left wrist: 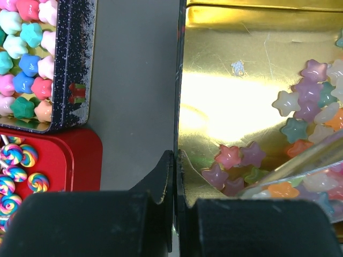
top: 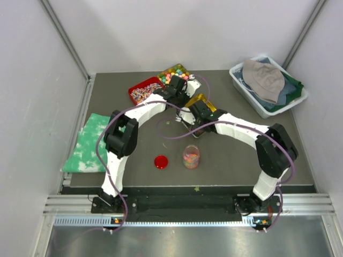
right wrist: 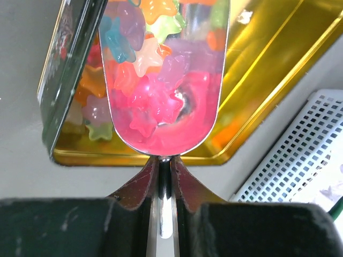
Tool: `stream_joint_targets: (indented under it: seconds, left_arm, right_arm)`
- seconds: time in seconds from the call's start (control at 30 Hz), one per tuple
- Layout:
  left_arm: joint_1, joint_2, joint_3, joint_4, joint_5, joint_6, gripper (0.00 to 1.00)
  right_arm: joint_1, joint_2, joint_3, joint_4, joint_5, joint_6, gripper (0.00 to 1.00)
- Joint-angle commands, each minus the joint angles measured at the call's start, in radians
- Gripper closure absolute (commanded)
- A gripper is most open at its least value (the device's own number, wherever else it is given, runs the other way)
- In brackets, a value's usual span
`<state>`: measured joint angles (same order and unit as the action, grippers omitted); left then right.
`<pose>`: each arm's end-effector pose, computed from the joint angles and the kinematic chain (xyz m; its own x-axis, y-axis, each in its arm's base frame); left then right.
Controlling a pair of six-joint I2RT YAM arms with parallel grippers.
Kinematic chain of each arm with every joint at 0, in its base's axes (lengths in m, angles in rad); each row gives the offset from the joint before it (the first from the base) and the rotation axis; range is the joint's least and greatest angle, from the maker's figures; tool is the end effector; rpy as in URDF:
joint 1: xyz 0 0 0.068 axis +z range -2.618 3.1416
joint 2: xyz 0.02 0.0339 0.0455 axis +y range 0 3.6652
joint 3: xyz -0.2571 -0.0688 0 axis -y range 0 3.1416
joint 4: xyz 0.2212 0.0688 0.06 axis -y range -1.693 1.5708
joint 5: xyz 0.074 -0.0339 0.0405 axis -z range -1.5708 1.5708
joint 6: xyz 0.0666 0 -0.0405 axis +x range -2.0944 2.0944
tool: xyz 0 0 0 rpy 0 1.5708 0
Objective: Pack the candies
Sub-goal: Scoop the fake candies from the storage box.
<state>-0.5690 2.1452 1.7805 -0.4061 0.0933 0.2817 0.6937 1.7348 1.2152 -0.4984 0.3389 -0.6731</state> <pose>0.4081 -0.2684 0.2087 -0.3990 0.5837 -0.7071 0.7325 0.6668 0.1371 0.2876 0.2103 0.1930 -0.2194 -0.9471 -0.2342 -0.7745 0.3150 -0.5486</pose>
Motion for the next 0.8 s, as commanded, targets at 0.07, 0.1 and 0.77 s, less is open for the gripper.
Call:
stream_joint_targets:
  seconds: [0.07,0.1,0.77]
  left_arm:
    - [0.017,-0.007,0.062,0.108,0.029,-0.042,1.00]
    - [0.021,-0.007,0.062,0.115,0.029,-0.044,1.00]
    - [0.060,0.093,0.096,0.136,0.031,-0.055,0.68]
  right_arm:
    - [0.010,-0.087,0.004,0.040,0.002,-0.006,1.00]
    - [0.012,-0.086,0.004,0.043,0.009,-0.006,1.00]
    - [-0.039,-0.228,-0.025,-0.009,0.026,-0.017,1.00]
